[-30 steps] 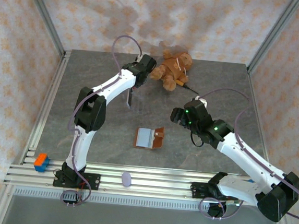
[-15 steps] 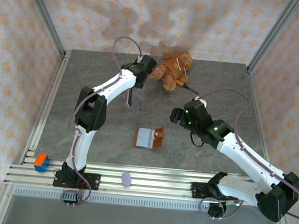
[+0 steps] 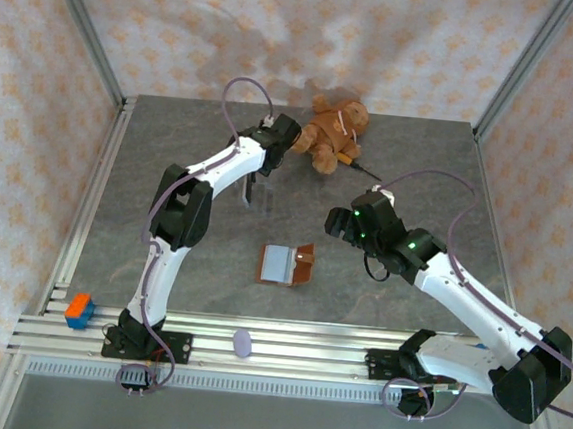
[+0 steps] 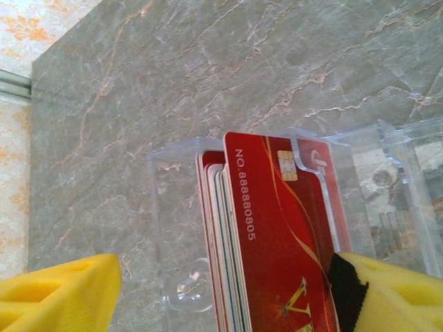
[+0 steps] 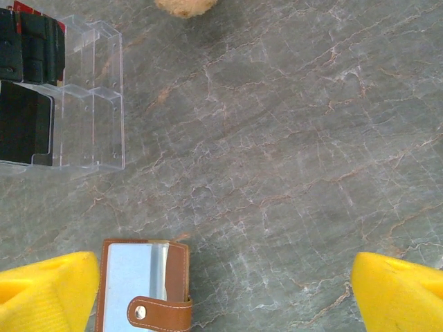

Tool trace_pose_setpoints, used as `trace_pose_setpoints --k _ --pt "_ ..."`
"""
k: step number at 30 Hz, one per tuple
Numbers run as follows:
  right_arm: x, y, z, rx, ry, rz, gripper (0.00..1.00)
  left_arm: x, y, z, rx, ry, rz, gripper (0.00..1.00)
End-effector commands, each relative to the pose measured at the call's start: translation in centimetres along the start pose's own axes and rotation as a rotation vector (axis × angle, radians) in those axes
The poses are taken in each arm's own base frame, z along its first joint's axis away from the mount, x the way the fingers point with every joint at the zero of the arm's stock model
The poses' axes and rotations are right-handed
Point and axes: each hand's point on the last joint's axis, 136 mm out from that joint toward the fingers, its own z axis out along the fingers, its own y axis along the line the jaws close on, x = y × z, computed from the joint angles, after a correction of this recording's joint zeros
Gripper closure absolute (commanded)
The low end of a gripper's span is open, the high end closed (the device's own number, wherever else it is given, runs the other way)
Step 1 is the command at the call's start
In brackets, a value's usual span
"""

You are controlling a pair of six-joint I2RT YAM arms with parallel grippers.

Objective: Put the credit cards into the card holder

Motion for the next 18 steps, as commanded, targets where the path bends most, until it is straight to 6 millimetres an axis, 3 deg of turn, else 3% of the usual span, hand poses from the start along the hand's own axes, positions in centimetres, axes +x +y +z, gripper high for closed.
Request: trace_pose_setpoints --k 1,10,12,18 --pt "-0.2 -0.17 0.04 0.007 -0.009 0.018 0.06 -0.47 1.63 -0.84 -0.063 -0.008 -0.006 0.2" --pt "-0.23 -0.06 0.2 0.01 -0.005 0.016 0.06 -0.86 2.24 -1.32 -0.078 -0.024 -0.007 0.35" --pt "-0.25 0.0 0.21 0.009 -0.003 0.016 0.06 -0.86 2.17 -1.32 -0.073 -0.025 -0.006 0.42" --pt "-0.28 0.02 0.19 0.01 -0.002 0.015 0.06 -1.16 2.38 -1.69 -0.089 -0.037 0.006 0.43"
